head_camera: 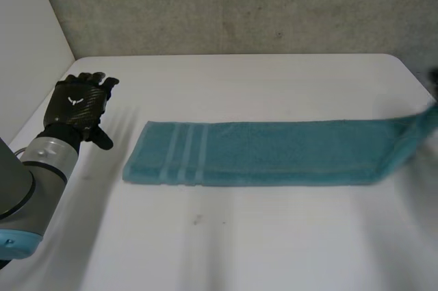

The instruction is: Fold the laundry

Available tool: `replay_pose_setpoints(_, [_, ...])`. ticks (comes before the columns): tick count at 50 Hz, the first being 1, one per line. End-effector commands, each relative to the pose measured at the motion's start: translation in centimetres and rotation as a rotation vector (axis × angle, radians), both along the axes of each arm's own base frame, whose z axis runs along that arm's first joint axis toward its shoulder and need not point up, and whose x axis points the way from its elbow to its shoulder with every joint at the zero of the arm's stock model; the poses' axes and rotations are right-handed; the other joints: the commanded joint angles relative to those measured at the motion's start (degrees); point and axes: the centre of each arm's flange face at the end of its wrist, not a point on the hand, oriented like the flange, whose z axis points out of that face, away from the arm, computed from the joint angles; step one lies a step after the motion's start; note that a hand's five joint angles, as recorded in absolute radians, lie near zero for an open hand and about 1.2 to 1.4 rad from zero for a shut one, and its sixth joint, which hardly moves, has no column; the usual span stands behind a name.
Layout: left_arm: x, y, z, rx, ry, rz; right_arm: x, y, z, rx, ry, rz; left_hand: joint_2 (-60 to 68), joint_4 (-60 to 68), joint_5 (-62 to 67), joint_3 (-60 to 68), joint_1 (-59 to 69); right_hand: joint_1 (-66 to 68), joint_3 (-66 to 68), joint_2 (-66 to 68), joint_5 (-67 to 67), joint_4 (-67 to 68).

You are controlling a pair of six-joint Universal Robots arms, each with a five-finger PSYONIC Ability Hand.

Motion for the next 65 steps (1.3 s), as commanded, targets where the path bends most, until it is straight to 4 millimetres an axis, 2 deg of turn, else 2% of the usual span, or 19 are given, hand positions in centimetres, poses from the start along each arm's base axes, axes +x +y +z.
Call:
replay_pose_setpoints(1, [0.6,-0.3,0.5,-0.015,0.005,0.02,19.0,6.1,5.0,-0.17,-0.094,0.481,-0.86,-1.01,-1.53,-1.47,-0.96,25.38,12.43,13.14,13.71,11.72])
replay_pose_setpoints(4, [0.6,-0.3,0.6,-0.018,0.006,0.023,24.3,8.7,4.1,-0.186,-0.101,0.625,-0.86,-1.01,-1.53,-1.47,-0.96,25.38,12.43,13.14,13.71,11.72])
replay_pose_setpoints(5, [0.7,-0.3,0.7,-0.019,0.006,0.023,27.6,10.6,3.5,-0.203,-0.115,0.716,-0.86,-1.01,-1.53,-1.47,-0.96,25.38,12.43,13.14,13.71,11.72])
replay_pose_setpoints(9, [0.8,-0.4,0.6,-0.018,0.006,0.029,33.2,14.5,1.2,-0.206,-0.131,0.867,-0.86,-1.01,-1.53,-1.47,-0.96,25.38,12.43,13.14,13.71,11.72])
replay_pose_setpoints(14, [0.9,-0.5,0.5,-0.013,0.006,0.032,37.8,18.3,-3.4,-0.155,-0.121,1.007,-0.86,-1.01,-1.53,-1.47,-0.96,25.38,12.43,13.14,13.71,11.72])
replay_pose_setpoints(20, [1.0,-0.5,0.4,-0.008,0.006,0.032,39.6,21.4,-7.4,-0.082,-0.099,1.088,-1.03,-1.18,-1.7,-1.64,-1.13,24.28,11.32,12.04,12.61,10.61])
replay_pose_setpoints(21, [1.0,-0.5,0.4,-0.008,0.006,0.032,39.5,21.3,-7.6,-0.071,-0.099,1.072,-1.03,-1.18,-1.7,-1.64,-1.13,6.61,-6.34,-5.63,-5.06,-7.05])
replay_pose_setpoints(23, [1.0,-0.5,0.3,-0.005,0.005,0.03,39.3,21.3,-7.4,-0.072,-0.1,1.06,-1.03,-1.18,-1.7,-1.64,-1.13,-12.98,-25.94,-25.22,-24.65,-26.65])
replay_pose_setpoints(24, [1.0,-0.5,0.3,-0.005,0.005,0.03,39.0,20.9,-7.1,-0.074,-0.1,1.026,-0.86,-1.01,-1.53,-1.48,-0.96,-29.9,-42.85,-42.14,-41.57,-43.56])
replay_pose_setpoints(25, [0.8,-0.4,0.3,-0.004,0.005,0.024,39.0,20.9,-7.1,-0.074,-0.1,1.026,-1.03,-1.18,-1.7,-1.64,-1.13,-30.07,-43.02,-42.31,-41.74,-43.73])
replay_pose_setpoints(27, [0.6,-0.3,0.4,-0.007,0.005,0.017,38.0,20.2,-5.6,-0.081,-0.109,0.948,-1.03,-1.18,-1.7,-1.64,-1.13,-44.62,-57.57,-56.86,-56.29,-58.28])
replay_pose_setpoints(29, [0.4,-0.3,0.4,-0.008,0.006,0.007,36.4,19.5,-3.1,-0.093,-0.137,0.867,-1.2,-1.35,-1.87,-1.81,-1.3,-44.62,-57.57,-56.86,-56.29,-58.28])
replay_pose_setpoints(34, [-1.1,0.4,0.7,-0.019,0.005,-0.043,31.1,15.8,-0.4,-0.053,-0.225,0.7,-1.03,-1.18,-1.7,-1.64,-1.13,-44.62,-57.57,-56.86,-56.29,-58.28])
replay_pose_setpoints(36, [-3.0,1.3,0.3,-0.013,0.001,-0.106,28.6,15.0,-0.2,-0.001,-0.258,0.633,-0.86,-1.01,-1.53,-1.48,-0.96,-44.62,-57.57,-56.86,-56.29,-58.28])
replay_pose_setpoints(40, [-5.5,2.5,-0.5,0.003,-0.006,-0.186,25.4,14.4,-1.0,0.095,-0.27,0.555,-0.86,-1.01,-1.53,-1.47,-0.96,-44.62,-57.57,-56.86,-56.29,-58.28])
replay_pose_setpoints(44, [-6.9,2.6,-1.4,0.02,-0.017,-0.226,21.4,13.5,-3.6,0.248,-0.278,0.476,-0.36,-0.51,-1.03,-0.97,-0.46,-44.62,-57.57,-56.86,-56.29,-58.28])
replay_pose_setpoints(51, [-8.2,2.3,-3.2,0.103,-0.049,-0.254,18.1,13.2,-6.2,0.366,-0.349,0.411,10.72,10.57,10.05,10.11,10.62,-41.34,-54.3,-53.58,-53.01,-55.01])
replay_pose_setpoints(58, [-8.0,2.3,-4.0,0.176,-0.074,-0.254,17.1,13.6,-7.6,0.394,-0.355,0.381,25.03,24.88,24.36,24.42,24.93,-41.17,-54.12,-53.41,-52.84,-54.83])
replay_pose_setpoints(65, [-7.9,2.1,-4.9,0.205,-0.083,-0.248,16.5,13.8,-7.5,0.363,-0.361,0.375,26.55,26.4,25.88,25.94,26.45,-38.82,-51.77,-51.06,-50.49,-52.48])
